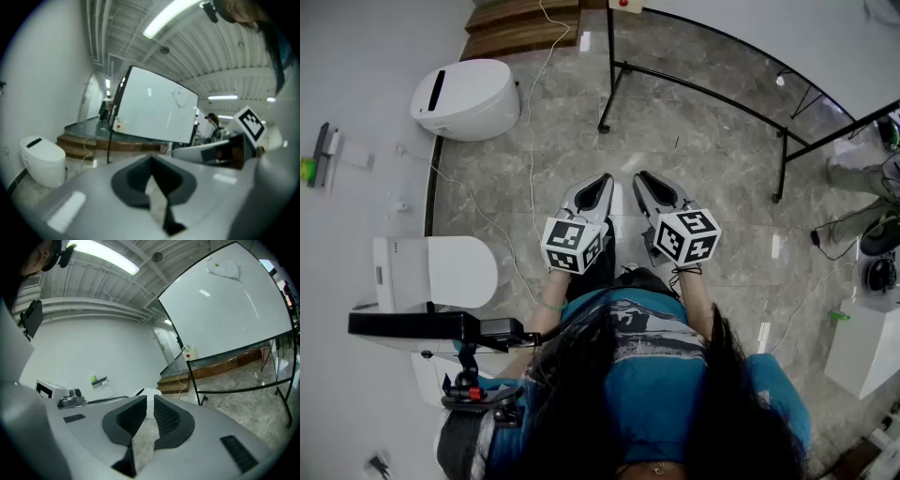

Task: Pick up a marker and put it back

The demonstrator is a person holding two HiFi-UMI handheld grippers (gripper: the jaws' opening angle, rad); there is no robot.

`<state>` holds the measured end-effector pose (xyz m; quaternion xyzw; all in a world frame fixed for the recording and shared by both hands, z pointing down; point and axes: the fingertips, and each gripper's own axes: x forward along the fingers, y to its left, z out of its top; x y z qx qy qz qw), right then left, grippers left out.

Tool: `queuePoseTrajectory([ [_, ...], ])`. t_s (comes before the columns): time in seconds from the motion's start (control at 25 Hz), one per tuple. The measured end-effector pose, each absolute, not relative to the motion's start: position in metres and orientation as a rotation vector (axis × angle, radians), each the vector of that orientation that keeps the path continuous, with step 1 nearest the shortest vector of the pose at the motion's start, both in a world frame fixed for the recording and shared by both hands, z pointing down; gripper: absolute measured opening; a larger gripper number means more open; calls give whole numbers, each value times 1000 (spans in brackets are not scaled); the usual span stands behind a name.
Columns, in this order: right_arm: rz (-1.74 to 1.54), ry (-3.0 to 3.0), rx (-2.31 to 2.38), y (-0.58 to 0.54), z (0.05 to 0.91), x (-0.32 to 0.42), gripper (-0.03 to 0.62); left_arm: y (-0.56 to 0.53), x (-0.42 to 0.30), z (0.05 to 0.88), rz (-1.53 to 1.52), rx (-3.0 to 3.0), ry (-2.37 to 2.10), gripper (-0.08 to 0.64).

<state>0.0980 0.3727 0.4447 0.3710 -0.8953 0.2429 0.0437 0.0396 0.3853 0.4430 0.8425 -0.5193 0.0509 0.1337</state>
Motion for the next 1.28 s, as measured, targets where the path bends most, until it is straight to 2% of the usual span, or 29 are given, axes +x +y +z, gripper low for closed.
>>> queuePoseTrajectory([
  [0.16,724,-2725,1133,344,437,92,52,356,35,436,124,2450,-1487,3],
  [0.44,726,-2710,1151,225,425,21,52,228,-34,419,117,2478,-1454,3],
  [0.72,721,-2686,1210,149,423,-17,52,145,-68,415,124,2524,-1382,3],
  [1.28,740,-2605,1293,74,438,-33,52,67,-87,437,132,2516,-1278,3],
])
